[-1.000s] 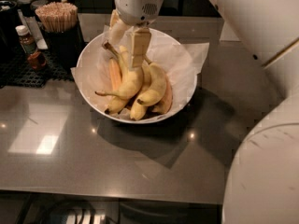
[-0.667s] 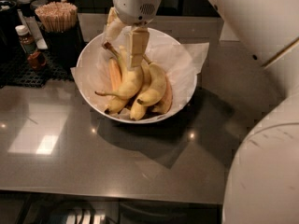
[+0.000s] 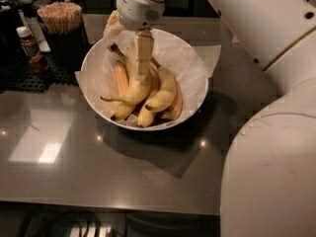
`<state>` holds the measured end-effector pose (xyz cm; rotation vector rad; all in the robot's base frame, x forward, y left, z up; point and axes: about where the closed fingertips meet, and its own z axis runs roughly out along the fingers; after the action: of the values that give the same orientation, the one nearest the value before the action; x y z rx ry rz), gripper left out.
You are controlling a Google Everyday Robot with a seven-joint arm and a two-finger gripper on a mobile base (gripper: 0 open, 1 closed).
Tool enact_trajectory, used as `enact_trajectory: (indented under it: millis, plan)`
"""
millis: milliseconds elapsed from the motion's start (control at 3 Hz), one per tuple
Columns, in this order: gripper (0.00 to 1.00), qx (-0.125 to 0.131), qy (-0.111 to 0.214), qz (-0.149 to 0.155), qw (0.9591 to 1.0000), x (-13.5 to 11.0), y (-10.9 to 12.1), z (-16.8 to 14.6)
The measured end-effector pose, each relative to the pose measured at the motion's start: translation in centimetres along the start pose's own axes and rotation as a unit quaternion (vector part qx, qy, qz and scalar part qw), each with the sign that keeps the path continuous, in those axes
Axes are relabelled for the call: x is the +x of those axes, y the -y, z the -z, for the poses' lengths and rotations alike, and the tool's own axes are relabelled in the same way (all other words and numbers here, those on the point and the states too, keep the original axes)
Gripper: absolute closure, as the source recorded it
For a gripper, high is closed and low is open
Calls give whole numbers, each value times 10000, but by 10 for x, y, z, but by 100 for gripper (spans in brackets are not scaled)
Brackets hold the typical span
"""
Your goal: Pick banana from white bowl
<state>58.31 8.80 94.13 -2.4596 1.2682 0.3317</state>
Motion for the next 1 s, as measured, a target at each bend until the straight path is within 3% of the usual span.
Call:
enact_trajectory:
  millis: [333, 667, 1000]
  plan:
    - [23, 2, 0, 0, 10000, 0, 0, 0]
    - [40, -135, -222, -51, 9996, -3, 0, 2]
    - [51, -186, -617, 12, 9979, -9, 15, -2]
